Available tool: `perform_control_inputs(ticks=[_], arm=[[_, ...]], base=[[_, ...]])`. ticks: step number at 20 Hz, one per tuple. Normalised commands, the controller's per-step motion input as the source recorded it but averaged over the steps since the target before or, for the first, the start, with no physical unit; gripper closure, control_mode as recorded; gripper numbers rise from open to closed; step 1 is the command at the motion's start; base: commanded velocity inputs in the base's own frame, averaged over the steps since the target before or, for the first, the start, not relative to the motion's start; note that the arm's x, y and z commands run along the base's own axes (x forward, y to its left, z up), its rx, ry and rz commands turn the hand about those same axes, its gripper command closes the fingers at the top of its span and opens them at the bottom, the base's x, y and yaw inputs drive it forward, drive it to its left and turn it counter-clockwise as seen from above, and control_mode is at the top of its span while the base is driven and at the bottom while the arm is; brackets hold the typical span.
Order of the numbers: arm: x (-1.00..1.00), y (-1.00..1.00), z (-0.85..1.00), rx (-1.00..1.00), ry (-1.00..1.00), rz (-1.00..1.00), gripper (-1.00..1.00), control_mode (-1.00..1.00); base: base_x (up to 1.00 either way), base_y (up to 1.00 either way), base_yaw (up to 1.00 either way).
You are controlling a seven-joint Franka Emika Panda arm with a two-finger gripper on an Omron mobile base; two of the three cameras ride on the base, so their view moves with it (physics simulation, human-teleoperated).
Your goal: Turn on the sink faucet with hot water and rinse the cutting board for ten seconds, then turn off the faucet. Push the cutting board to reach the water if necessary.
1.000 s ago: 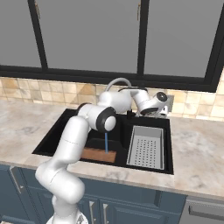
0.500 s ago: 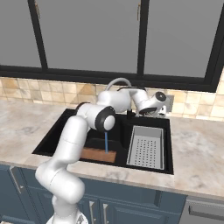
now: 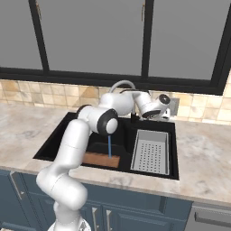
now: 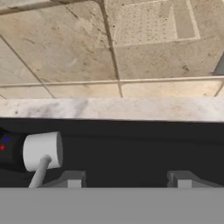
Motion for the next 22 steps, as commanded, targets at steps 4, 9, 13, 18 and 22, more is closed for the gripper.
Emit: perform_control_inputs(ticks=[4, 9, 13, 18, 22], arm=[[0.0, 0.4, -0.14, 0.0, 0.01, 0.0, -1.0, -1.0], [0.0, 0.49, -0.18, 0.0, 0.01, 0.0, -1.0, -1.0], [0.0, 0.53, -0.19, 0.0, 0.01, 0.0, -1.0, -1.0], [0.0, 0.56, -0.15, 0.0, 0.0, 0.0, -1.0, -1.0], [0.0, 0.61, -0.11, 0.0, 0.0, 0.0, -1.0, -1.0]], base=[[0.0, 0.0, 0.0], [0.0, 0.0, 0.0], [0.0, 0.0, 0.0], [0.0, 0.0, 0.0], [0.0, 0.0, 0.0]])
